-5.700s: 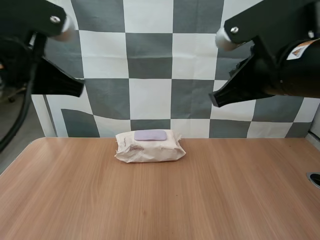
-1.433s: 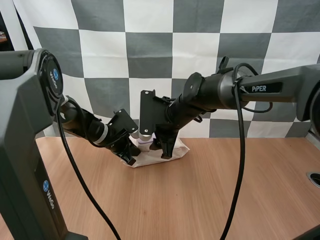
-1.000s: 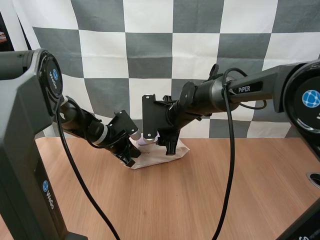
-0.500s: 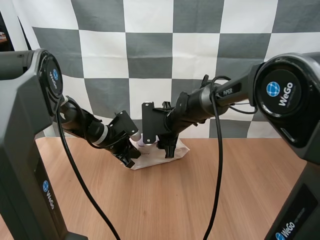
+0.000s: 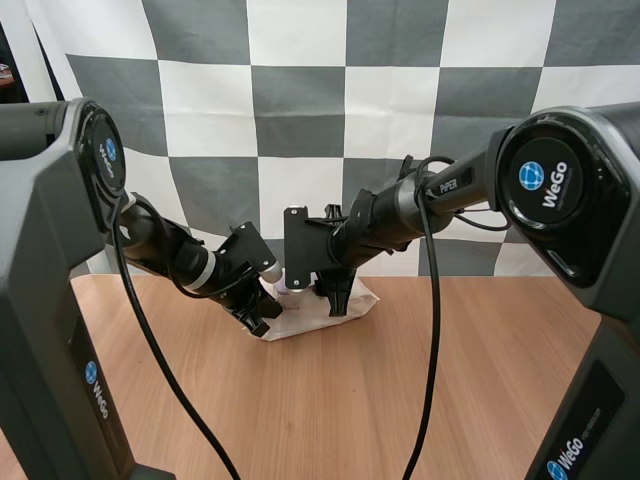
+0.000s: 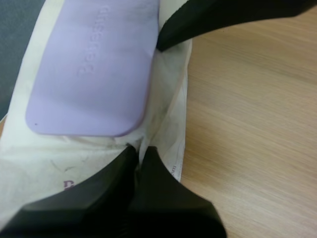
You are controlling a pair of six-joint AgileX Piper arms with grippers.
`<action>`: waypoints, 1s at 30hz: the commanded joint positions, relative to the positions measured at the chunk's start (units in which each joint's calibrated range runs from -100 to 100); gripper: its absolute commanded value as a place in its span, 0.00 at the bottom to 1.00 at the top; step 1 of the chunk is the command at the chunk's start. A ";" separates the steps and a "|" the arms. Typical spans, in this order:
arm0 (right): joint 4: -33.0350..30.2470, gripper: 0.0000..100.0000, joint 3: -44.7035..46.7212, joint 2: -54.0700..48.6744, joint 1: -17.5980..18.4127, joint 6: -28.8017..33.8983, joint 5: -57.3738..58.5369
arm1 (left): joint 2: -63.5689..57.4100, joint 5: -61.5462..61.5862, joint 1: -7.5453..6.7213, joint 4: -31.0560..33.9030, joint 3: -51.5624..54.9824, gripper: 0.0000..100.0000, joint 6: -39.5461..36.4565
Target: Open the wet wipes lid
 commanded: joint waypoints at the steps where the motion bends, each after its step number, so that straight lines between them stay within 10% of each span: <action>1: 0.06 0.73 -0.05 0.04 0.03 0.02 0.09 | 0.06 -0.02 0.04 -0.05 0.03 0.00 0.89; 11: 2.59 0.01 -0.05 0.04 0.03 0.11 1.93 | 0.06 -0.02 0.04 -0.05 0.03 0.00 0.89; 30: 6.16 0.00 -7.43 -0.95 0.03 0.49 1.98 | 0.06 -0.05 0.04 0.06 0.43 0.00 0.89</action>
